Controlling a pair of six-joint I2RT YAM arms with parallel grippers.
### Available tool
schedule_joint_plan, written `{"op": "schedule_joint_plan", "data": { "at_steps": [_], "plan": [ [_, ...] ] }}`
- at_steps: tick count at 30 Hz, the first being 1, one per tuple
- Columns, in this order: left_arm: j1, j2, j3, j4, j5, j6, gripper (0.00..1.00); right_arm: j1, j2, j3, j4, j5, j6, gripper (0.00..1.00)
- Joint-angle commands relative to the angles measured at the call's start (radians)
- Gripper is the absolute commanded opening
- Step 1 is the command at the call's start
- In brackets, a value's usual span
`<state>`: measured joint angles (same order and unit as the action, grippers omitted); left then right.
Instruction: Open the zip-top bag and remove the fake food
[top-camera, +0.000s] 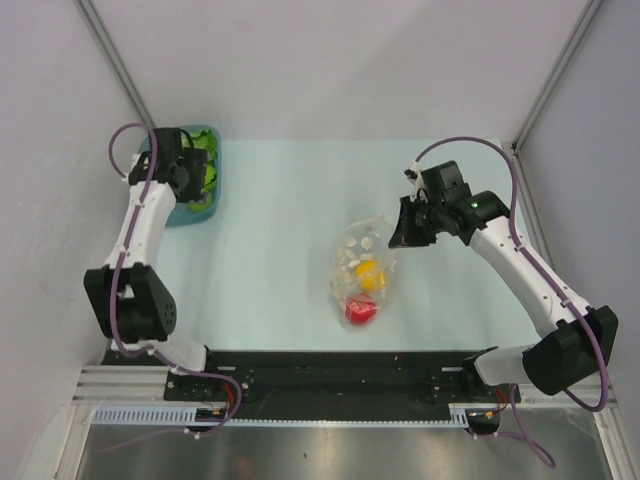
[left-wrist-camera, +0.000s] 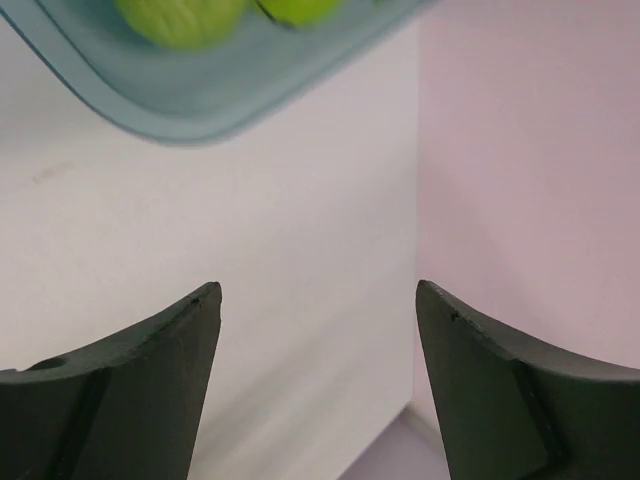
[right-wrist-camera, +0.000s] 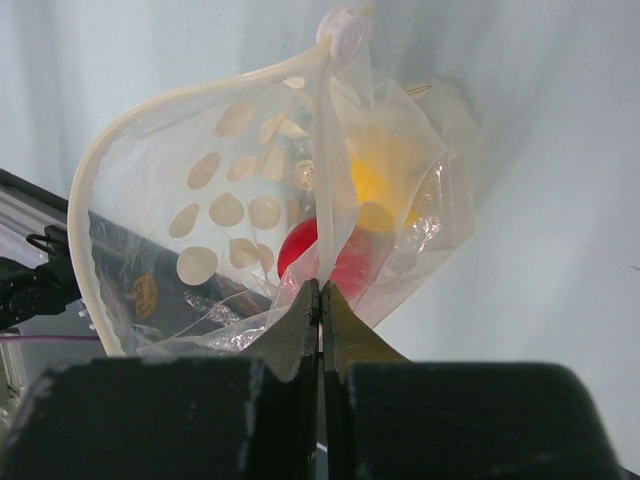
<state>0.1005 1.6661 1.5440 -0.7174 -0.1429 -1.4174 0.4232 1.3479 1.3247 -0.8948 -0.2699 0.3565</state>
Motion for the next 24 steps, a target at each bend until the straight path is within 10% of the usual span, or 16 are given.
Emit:
{"op": "schedule_joint_plan", "data": {
  "at_steps": [1,11,14,24],
  "plan": [
    [-0.137,-0.164,-0.102,0.104,0.166,0.158,0.80,-0.001,-0.032,0.016,0.002,-0.038,-0.001,0.00],
    [-0.623,-0.405,-0.263,0.354,0.439,0.492,0.66,-0.004,-0.053,-0.018,0.056,-0.095,-0.010,0.00],
    [-0.804,-0.401,-0.230,0.331,0.326,0.611,0.45,-0.006,-0.078,-0.024,0.057,-0.107,-0.021,0.00],
    [-1.119,-0.214,-0.046,0.066,-0.046,0.647,0.29,-0.035,-0.084,-0.042,0.073,-0.218,0.055,0.00]
  ]
}}
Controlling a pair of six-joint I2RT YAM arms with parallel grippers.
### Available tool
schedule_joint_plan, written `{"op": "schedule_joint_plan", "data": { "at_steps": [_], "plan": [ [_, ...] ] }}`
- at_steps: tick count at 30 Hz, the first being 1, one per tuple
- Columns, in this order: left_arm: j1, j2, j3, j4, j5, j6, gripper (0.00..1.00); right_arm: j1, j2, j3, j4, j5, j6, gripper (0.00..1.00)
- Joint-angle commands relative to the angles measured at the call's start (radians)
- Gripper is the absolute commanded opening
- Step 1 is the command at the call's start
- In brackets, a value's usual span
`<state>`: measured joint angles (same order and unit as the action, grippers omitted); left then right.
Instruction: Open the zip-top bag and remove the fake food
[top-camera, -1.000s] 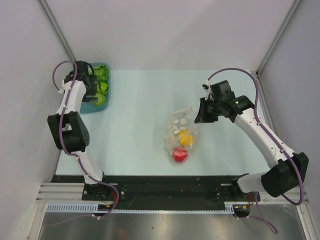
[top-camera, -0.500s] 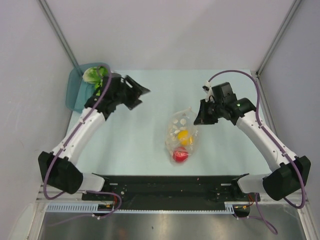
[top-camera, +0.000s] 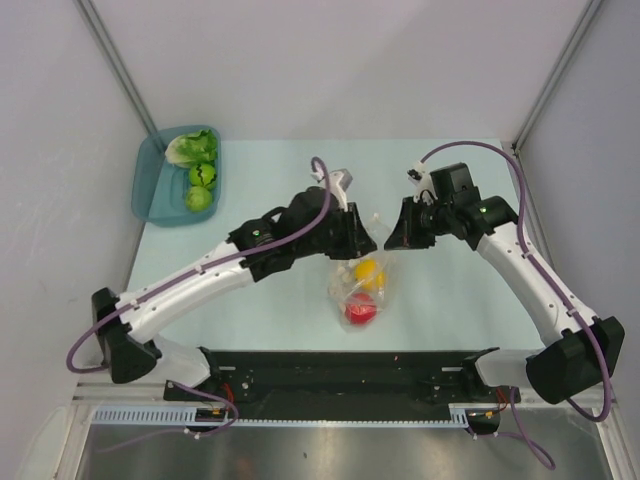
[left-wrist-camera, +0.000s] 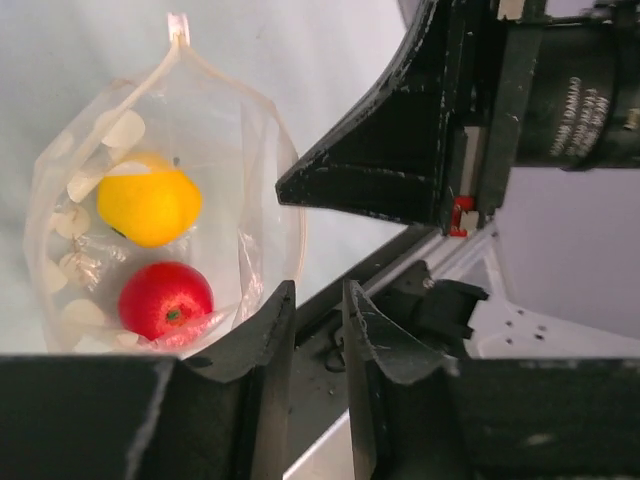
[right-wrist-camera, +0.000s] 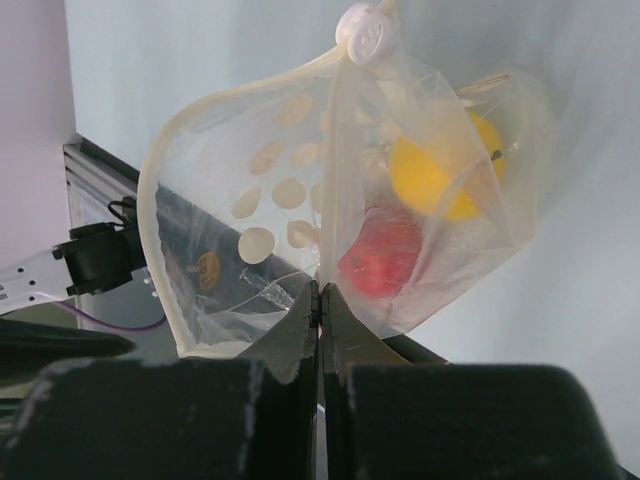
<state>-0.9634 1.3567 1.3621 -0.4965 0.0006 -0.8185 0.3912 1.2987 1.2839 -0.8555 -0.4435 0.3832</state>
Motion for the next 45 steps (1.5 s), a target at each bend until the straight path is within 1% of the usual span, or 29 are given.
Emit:
{"op": "schedule_joint_plan", "data": {
  "at_steps": [1,3,4,7,9,11,14,18,19,21,25,30,31,32,34,38,39,40,42,43,45],
  "plan": [
    [-0.057,0.172,0.223,-0.269,-0.195,0.038,0.30,-0.005,-0.035,0.005,0.024,-0.046,0.037,0.00],
    [-0.060,0.251,0.338,-0.376,-0.235,0.021,0.32,0.005,-0.053,-0.003,0.041,-0.044,0.046,0.00],
    [-0.060,0.310,0.362,-0.426,-0.235,0.019,0.33,0.006,-0.062,-0.026,0.053,-0.040,0.049,0.00],
    [-0.061,0.372,0.410,-0.445,-0.211,-0.010,0.33,0.006,-0.072,-0.047,0.064,-0.034,0.056,0.00],
    [-0.058,0.377,0.385,-0.435,-0.206,-0.037,0.33,0.006,-0.072,-0.051,0.055,-0.034,0.057,0.00],
    [-0.054,0.371,0.374,-0.418,-0.220,-0.064,0.31,0.006,-0.078,-0.057,0.056,-0.034,0.060,0.00],
    [-0.052,0.358,0.359,-0.383,-0.252,-0.024,0.30,0.006,-0.084,-0.067,0.059,-0.040,0.059,0.00],
    [-0.018,0.395,0.335,-0.346,-0.162,-0.011,0.28,0.006,-0.087,-0.080,0.062,-0.052,0.054,0.00],
    [-0.012,0.401,0.319,-0.324,-0.127,-0.011,0.26,0.003,-0.090,-0.080,0.061,-0.057,0.054,0.00],
    [-0.011,0.415,0.263,-0.251,-0.105,0.001,0.24,-0.003,-0.093,-0.084,0.061,-0.054,0.054,0.00],
    [-0.005,0.461,0.258,-0.252,-0.129,0.010,0.21,-0.035,-0.088,-0.089,0.061,-0.087,0.054,0.00],
    [0.002,0.507,0.255,-0.229,-0.108,0.021,0.21,-0.046,-0.102,-0.109,0.064,-0.100,0.065,0.00],
    [0.003,0.527,0.256,-0.231,-0.100,0.021,0.23,-0.046,-0.102,-0.113,0.062,-0.101,0.065,0.00],
    [0.002,0.538,0.264,-0.232,-0.094,0.021,0.27,-0.046,-0.101,-0.113,0.058,-0.101,0.065,0.00],
    [0.003,0.551,0.256,-0.223,-0.090,0.024,0.39,-0.048,-0.107,-0.112,0.056,-0.097,0.068,0.00],
    [0.009,0.562,0.238,-0.198,-0.086,0.028,0.42,-0.048,-0.108,-0.109,0.053,-0.096,0.066,0.00],
    [0.011,0.568,0.239,-0.197,-0.085,0.031,0.44,-0.046,-0.110,-0.110,0.050,-0.093,0.065,0.00],
    [0.009,0.576,0.242,-0.195,-0.083,0.033,0.50,-0.046,-0.110,-0.113,0.052,-0.092,0.065,0.00],
    [0.011,0.594,0.258,-0.203,-0.079,0.039,0.54,-0.046,-0.113,-0.118,0.052,-0.090,0.065,0.00],
    [0.011,0.598,0.258,-0.201,-0.070,0.041,0.58,-0.046,-0.111,-0.118,0.052,-0.089,0.065,0.00],
    [0.011,0.595,0.240,-0.182,-0.036,0.056,0.61,-0.048,-0.113,-0.118,0.047,-0.089,0.063,0.00]
  ]
}}
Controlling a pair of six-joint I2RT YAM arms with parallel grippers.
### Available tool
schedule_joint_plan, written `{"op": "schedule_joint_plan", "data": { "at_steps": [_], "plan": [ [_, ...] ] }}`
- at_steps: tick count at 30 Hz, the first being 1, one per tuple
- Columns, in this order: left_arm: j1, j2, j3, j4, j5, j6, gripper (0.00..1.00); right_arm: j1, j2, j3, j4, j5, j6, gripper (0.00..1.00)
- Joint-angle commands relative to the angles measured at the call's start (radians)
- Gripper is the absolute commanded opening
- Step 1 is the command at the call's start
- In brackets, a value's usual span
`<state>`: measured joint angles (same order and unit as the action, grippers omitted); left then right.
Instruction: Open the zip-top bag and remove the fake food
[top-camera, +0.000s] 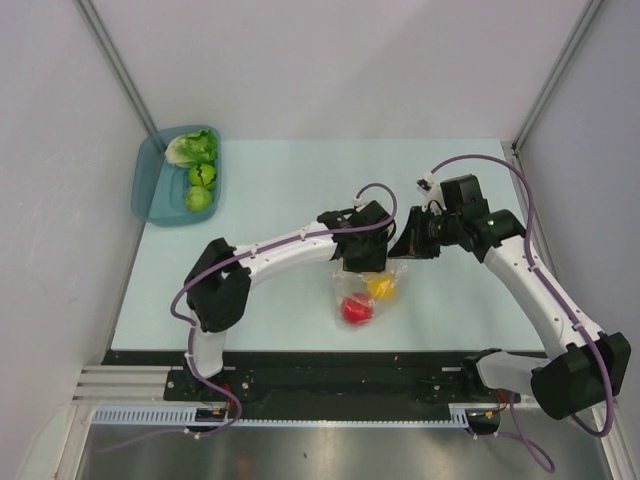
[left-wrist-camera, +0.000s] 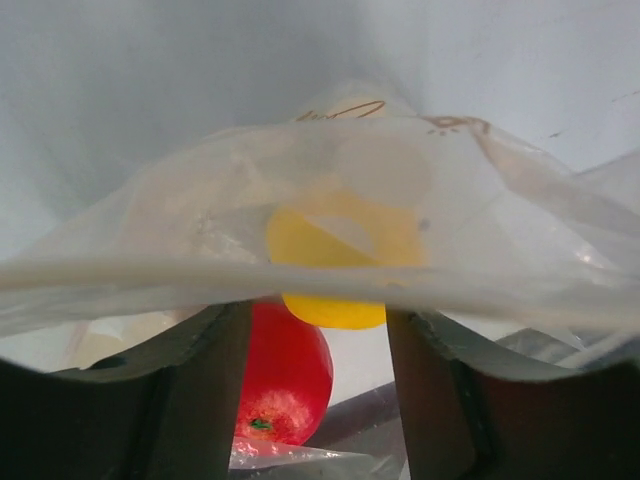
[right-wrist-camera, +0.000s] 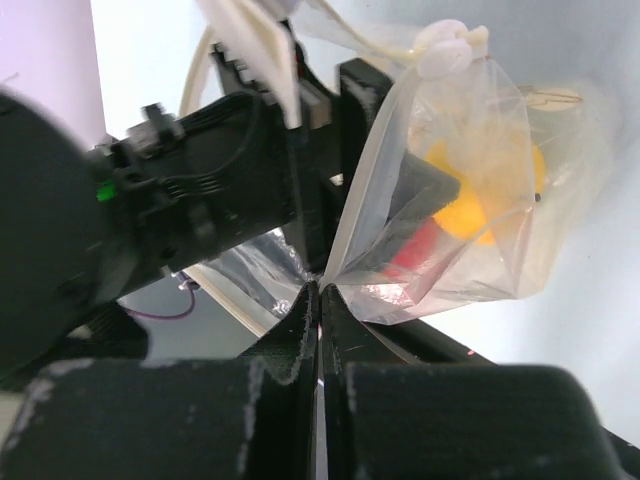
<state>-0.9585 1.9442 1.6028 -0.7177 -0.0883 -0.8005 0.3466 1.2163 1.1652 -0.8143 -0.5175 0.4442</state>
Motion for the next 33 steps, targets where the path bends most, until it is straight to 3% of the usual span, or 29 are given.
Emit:
{"op": "schedule_joint_plan", "data": {
  "at_steps": [1,13,26,33],
  "plan": [
    [0.004,0.002,-0.010,0.053,0.062,0.044,0.63,-0.003,-0.032,-0.002,0.003,-0.013,0.002,0.00],
    [-0.006,-0.018,-0.121,0.202,0.258,0.164,0.74,-0.023,-0.104,-0.087,-0.039,0.031,-0.058,0.00],
    [-0.019,0.084,-0.084,0.210,0.283,0.152,0.79,-0.046,-0.155,-0.136,-0.056,0.027,-0.067,0.00],
    [-0.019,0.088,-0.112,0.276,0.335,0.130,0.75,-0.054,-0.155,-0.134,-0.063,0.024,-0.073,0.00]
  ]
}}
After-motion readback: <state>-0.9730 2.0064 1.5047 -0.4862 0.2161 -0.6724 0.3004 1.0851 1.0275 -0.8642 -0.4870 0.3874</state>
